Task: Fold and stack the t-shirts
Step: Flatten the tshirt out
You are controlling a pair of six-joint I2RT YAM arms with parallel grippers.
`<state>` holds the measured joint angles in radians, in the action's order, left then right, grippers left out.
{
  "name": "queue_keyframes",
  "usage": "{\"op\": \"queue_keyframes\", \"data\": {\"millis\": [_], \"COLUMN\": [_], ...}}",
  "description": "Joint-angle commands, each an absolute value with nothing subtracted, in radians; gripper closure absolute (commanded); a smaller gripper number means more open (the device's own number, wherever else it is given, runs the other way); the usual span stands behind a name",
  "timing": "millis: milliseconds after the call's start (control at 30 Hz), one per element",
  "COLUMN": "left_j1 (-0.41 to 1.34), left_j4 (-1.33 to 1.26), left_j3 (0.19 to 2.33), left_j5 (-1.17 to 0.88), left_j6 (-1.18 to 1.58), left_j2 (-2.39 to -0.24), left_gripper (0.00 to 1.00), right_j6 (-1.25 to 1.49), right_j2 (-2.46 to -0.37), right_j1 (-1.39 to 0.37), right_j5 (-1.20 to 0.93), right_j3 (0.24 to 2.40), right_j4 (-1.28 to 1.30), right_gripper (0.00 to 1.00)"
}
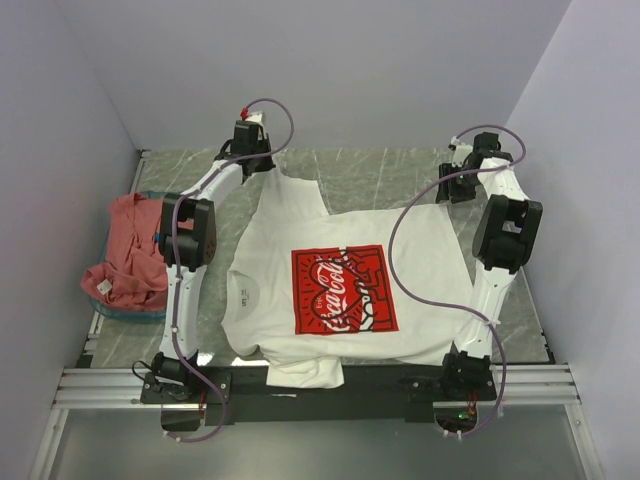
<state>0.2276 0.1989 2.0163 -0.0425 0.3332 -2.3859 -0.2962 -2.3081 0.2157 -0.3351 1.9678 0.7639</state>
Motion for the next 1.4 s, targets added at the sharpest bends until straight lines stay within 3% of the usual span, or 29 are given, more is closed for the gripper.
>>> {"op": "queue_keyframes", "data": {"millis": [0,300,867,1367], "left_j1": [0.221,0.209,0.201,0.201], "left_j4": [0.160,0.147,0.146,0.149], "left_j3": [2.056,2.039,2.031,2.034], "left_j5": [-0.080,-0.086,-0.104,-0.114], "left_j6": [0.350,0.350,0.351,0.359], "left_j2": [-2.375,-2.372,-2.368,-2.367], "left_gripper": [1.00,1.00,1.00,1.00], "right_j6": [-0.285,-0.265,-0.275,-0.308], "right_j2": [-2.309,-2.336,-2.408,-2.434], "right_j1": [0.224,0.256,0.258,0.256], "right_j5": [-0.380,-0.491,-0.457,-0.486], "right_j3": [1.996,2.036,2.091,2.125], "right_j4": [0.778,0.821,0.864,0.931], "right_gripper": [0.41,0.41,0.42,0.62]}}
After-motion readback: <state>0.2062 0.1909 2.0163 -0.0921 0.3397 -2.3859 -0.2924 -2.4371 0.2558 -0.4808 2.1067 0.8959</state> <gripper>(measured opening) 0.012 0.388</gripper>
